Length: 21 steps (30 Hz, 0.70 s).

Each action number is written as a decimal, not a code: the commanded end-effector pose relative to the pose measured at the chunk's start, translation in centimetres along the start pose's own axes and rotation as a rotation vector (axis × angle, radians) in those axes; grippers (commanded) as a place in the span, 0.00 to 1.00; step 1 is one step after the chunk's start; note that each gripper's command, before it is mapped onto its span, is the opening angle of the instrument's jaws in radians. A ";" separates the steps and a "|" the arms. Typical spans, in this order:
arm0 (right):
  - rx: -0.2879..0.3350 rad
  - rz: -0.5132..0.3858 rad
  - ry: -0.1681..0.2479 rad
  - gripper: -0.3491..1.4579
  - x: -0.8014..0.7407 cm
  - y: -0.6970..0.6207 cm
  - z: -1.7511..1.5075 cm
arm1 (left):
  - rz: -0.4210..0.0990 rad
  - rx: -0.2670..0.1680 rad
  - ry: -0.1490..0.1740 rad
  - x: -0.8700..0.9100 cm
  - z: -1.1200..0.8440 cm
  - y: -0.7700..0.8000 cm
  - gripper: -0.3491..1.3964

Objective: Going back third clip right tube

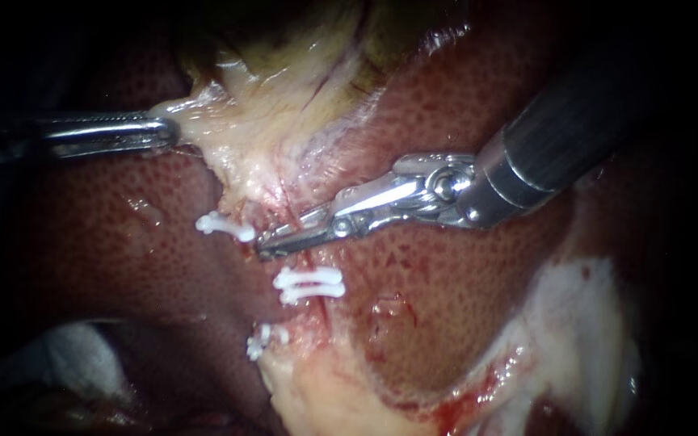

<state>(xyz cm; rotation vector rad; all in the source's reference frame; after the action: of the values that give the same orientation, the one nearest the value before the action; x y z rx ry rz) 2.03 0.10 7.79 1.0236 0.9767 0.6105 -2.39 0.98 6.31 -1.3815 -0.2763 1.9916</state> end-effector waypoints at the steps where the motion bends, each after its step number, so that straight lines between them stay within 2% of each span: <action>1: 0.000 0.001 0.000 0.00 0.00 -0.01 0.00 | -0.002 0.000 0.000 0.00 0.00 0.00 0.00; 19: -0.008 0.000 0.005 0.00 -0.03 -0.04 -0.03 | -0.002 0.000 0.000 0.00 0.00 0.00 0.00; 20: -0.017 -0.036 0.012 0.05 -0.03 -0.05 -0.02 | -0.002 0.000 0.000 0.00 0.00 0.00 0.00; 21: -0.040 -0.107 0.025 0.15 -0.03 -0.06 -0.02 | -0.002 0.000 0.000 0.00 0.00 0.00 0.00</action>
<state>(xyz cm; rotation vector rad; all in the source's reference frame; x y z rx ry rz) 1.99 0.05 7.71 0.8750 1.0498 0.5404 -2.39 0.98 6.30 -1.3801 -0.2777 1.9896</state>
